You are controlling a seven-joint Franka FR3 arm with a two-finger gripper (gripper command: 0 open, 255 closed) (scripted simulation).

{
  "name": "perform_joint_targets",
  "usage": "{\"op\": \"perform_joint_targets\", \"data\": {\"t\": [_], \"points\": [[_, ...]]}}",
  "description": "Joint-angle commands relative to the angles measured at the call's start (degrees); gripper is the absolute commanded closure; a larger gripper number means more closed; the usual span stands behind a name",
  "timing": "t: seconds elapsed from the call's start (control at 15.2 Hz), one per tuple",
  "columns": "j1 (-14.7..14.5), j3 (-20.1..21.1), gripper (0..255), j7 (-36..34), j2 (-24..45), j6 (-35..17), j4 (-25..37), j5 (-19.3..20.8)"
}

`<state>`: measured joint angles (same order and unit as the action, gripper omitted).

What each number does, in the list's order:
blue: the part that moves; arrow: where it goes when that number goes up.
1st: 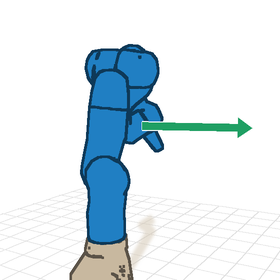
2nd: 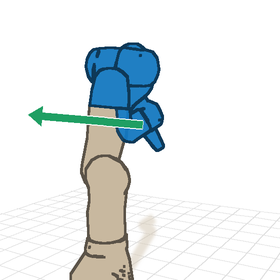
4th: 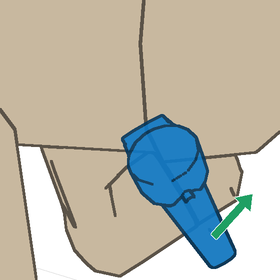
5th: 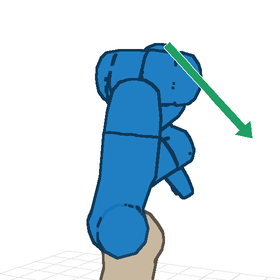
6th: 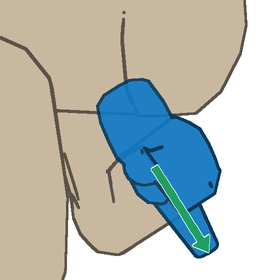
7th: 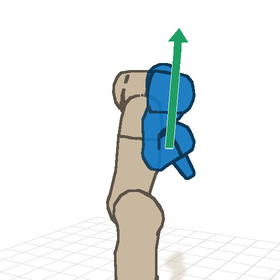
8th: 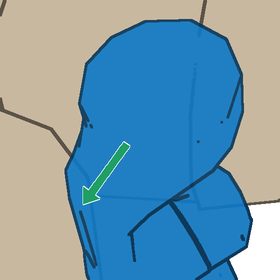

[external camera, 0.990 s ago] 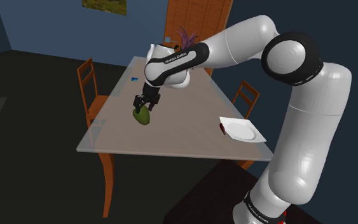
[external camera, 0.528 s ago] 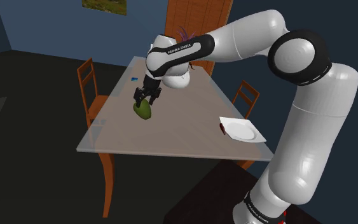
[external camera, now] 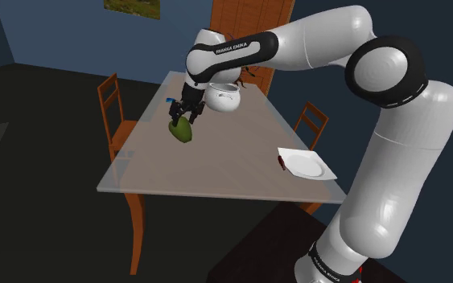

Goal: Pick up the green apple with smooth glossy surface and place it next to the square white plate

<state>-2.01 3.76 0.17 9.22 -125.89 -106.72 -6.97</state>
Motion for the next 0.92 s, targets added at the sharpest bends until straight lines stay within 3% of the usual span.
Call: {"op": "perform_joint_targets", "data": {"t": [0.0,0.86], "points": [[0.05,-0.04,255,-0.12,-0.57,1.60,1.02,0.07],[0.14,-0.14,255,-1.17,-2.19,11.13,8.97,0.54]]}}
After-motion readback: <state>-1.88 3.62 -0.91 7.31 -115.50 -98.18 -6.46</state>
